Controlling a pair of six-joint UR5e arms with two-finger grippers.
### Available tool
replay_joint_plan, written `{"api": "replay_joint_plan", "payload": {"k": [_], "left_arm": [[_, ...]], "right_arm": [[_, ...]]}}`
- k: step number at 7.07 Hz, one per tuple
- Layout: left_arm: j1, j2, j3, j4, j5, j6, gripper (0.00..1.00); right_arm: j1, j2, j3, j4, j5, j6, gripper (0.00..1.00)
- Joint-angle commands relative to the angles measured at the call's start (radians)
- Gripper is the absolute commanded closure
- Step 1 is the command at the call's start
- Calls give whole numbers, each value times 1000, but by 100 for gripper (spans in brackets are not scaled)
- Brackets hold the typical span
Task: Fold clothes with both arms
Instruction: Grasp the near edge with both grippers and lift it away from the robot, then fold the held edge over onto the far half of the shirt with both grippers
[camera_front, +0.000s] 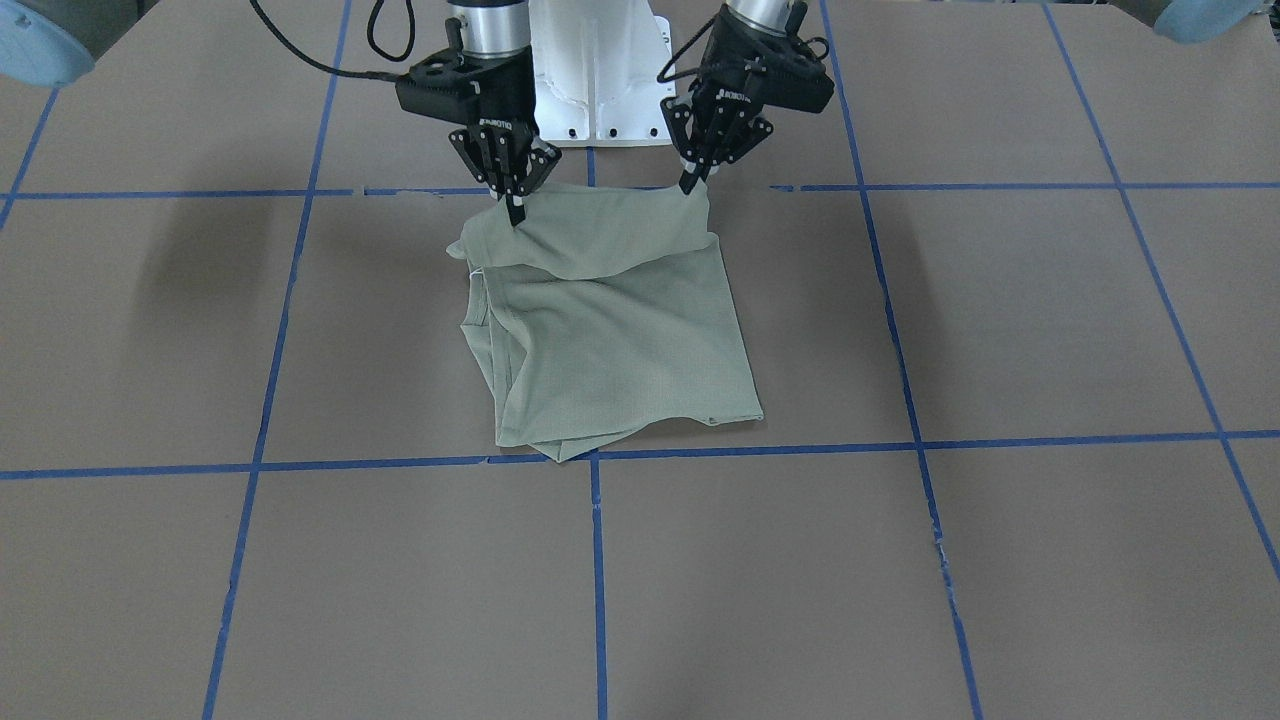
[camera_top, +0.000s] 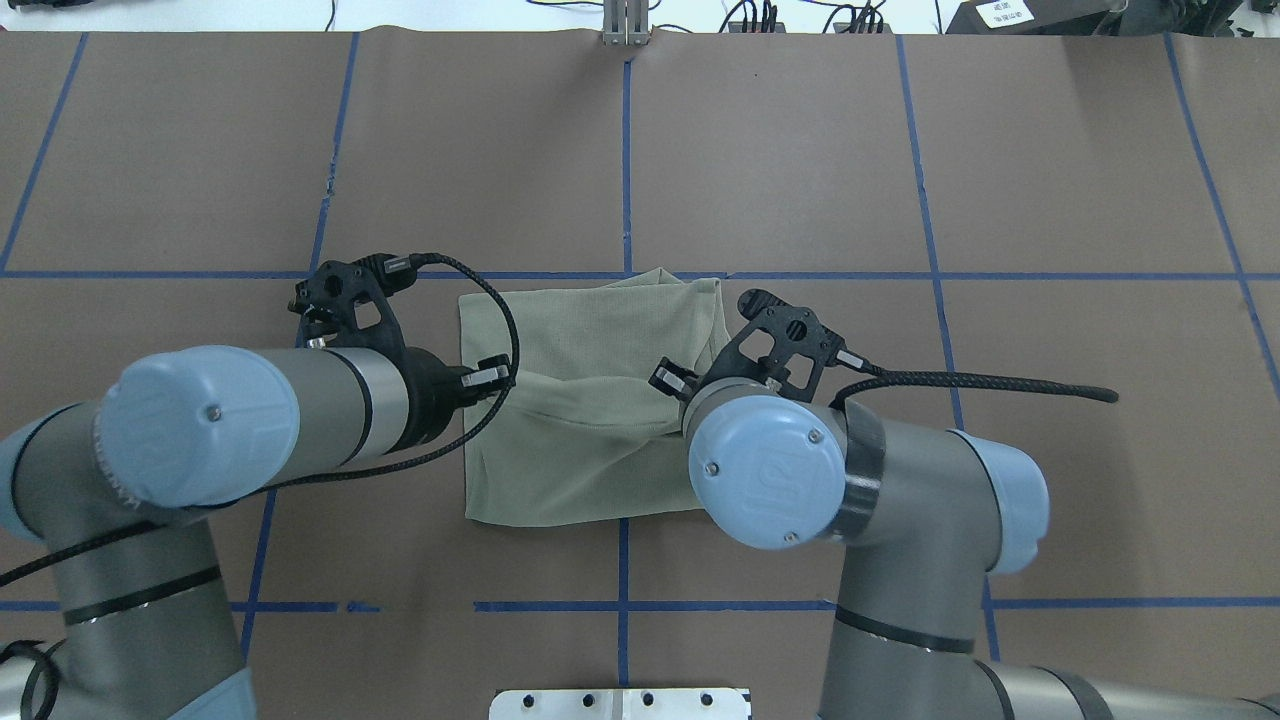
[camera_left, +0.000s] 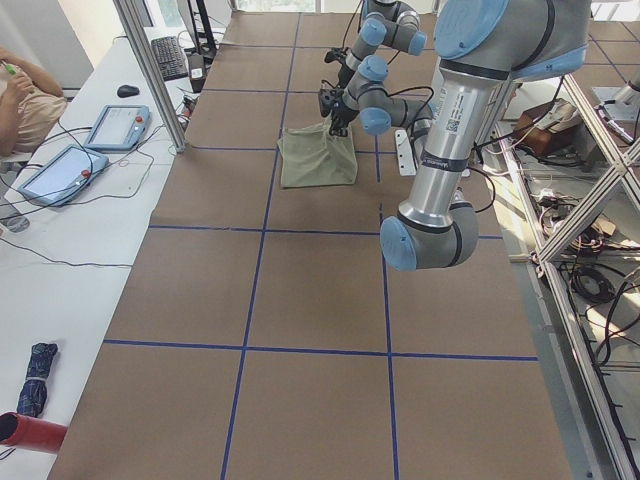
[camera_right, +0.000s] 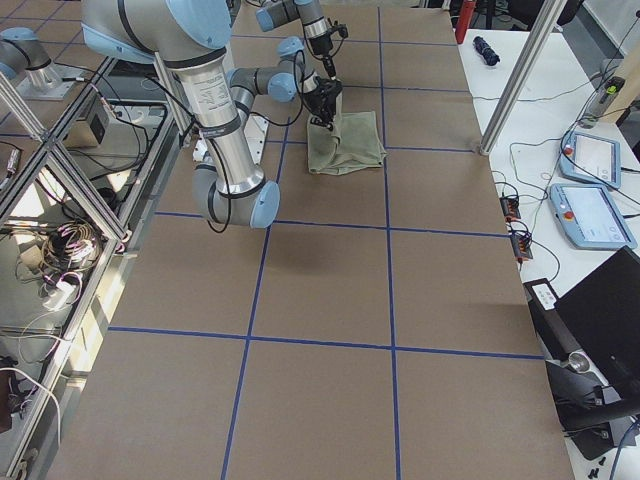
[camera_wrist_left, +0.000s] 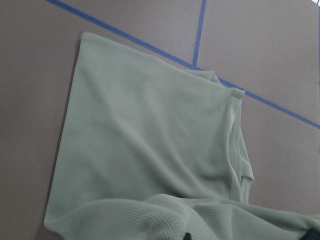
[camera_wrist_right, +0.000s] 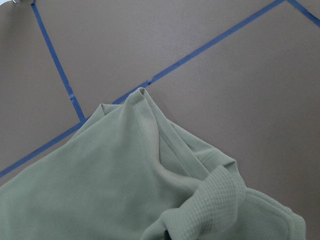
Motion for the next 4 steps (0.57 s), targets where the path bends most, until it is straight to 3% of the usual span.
{"api": "replay_joint_plan", "payload": {"k": [1,2,4], "left_arm": [[-61,-16,160,-106,-4,58,100],[-67,-22,235,-164,-2,73,100],[-73,-37,330,-235,-1,76,100]], "right_arm": [[58,89,-156,23,32,-49,100],[73,130,-240,42,33,-57,100],[105,170,-403,190,49,-95,100]]}}
